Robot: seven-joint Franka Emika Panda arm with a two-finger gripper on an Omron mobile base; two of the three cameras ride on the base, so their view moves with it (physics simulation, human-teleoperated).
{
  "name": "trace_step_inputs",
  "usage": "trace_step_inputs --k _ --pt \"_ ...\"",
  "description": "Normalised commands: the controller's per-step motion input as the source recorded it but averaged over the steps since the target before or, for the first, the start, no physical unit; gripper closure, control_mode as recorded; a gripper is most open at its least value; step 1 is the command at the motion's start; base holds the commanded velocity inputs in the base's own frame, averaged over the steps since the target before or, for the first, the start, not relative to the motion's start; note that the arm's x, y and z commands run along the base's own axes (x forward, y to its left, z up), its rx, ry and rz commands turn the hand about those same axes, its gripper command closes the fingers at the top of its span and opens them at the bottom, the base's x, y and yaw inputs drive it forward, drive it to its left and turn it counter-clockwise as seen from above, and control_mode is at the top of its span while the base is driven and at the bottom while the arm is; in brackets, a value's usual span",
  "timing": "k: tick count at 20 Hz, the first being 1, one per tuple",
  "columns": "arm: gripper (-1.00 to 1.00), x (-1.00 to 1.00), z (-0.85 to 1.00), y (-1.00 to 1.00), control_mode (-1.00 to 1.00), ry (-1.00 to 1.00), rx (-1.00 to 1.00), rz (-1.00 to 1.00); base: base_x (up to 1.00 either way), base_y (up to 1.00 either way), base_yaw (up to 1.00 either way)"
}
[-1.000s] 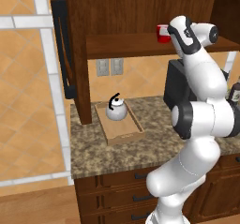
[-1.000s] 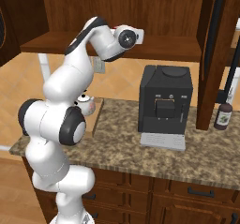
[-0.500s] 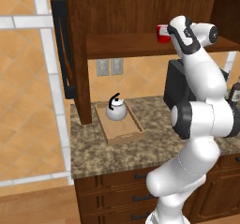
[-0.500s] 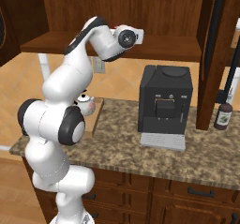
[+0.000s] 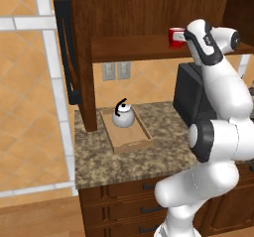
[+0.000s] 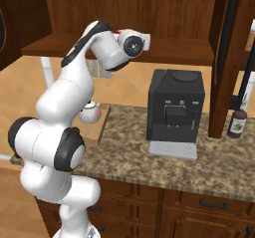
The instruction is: Pick the kettle from the counter and place it on the tray. Then pick the mug from the cabinet and place it on the tray. Then close the cabinet doors.
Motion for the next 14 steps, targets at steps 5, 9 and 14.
trace_step_inputs --k 5,9,14 --pt "1.00 -0.64 0.07 0.57 -1.00 0.00 -0.02 0.19 0.00 0.00 0.00" --pt "1.00 -0.73 0.02 0.37 -1.00 0.00 -0.02 0.26 0.00 0.00 0.00" --pt "1.00 -0.91 -0.02 0.20 -1.00 0.00 0.00 0.28 0.00 0.00 0.00"
